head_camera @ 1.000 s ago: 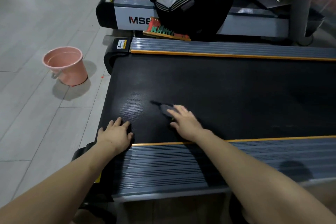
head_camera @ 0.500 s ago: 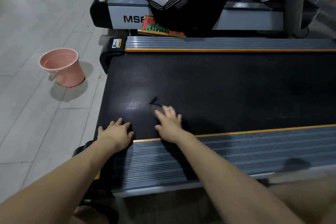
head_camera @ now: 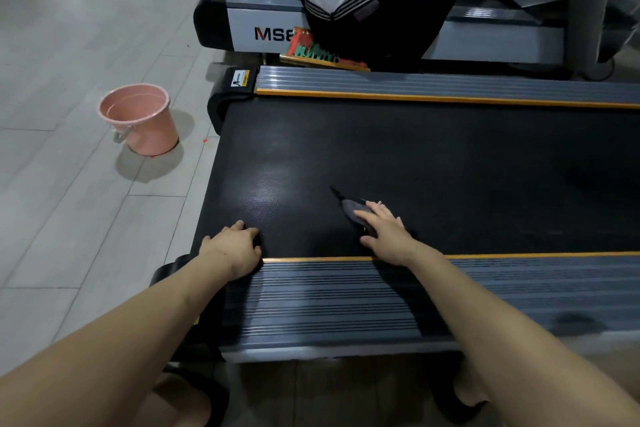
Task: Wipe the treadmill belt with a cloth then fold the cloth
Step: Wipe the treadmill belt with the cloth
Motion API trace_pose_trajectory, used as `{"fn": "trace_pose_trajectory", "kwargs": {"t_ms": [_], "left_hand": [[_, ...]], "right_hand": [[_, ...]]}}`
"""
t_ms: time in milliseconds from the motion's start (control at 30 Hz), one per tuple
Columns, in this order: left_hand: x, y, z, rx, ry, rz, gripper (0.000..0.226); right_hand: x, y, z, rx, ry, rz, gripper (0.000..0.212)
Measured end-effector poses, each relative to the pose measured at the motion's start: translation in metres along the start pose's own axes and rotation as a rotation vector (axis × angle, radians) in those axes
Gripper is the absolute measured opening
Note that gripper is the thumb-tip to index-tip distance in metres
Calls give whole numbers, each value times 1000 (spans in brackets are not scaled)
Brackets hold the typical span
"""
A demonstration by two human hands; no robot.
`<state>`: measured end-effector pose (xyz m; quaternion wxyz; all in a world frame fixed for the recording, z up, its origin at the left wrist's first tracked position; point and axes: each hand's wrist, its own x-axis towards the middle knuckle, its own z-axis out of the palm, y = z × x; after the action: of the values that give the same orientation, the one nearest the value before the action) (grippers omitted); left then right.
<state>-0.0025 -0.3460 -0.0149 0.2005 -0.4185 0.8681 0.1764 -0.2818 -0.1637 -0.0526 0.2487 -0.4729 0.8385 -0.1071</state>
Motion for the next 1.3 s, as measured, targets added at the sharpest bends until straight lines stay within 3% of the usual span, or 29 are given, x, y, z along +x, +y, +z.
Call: {"fn": "trace_pose_trajectory", "kwargs": {"t_ms": [333,533,833,1100,1300], "left_hand": [[-17,-40,-8,-1,104,-24,46],[-17,-45,-19,16,135,-20,43],[-8,-62,-23,-20,145,-23,45],[-14,-82,-26,-53,170,-27,46],[-5,-99,-22,-36,150,-42,44]], "right_hand": [[40,-122,56,-32,-20,-425,44],[37,-108,52,-31,-85,-587,43],[49,-113,63,-2,-29,-623,42],[81,-172,64,-39,-11,-477,40],[72,-156,58,-49,-147,-672,37]]}}
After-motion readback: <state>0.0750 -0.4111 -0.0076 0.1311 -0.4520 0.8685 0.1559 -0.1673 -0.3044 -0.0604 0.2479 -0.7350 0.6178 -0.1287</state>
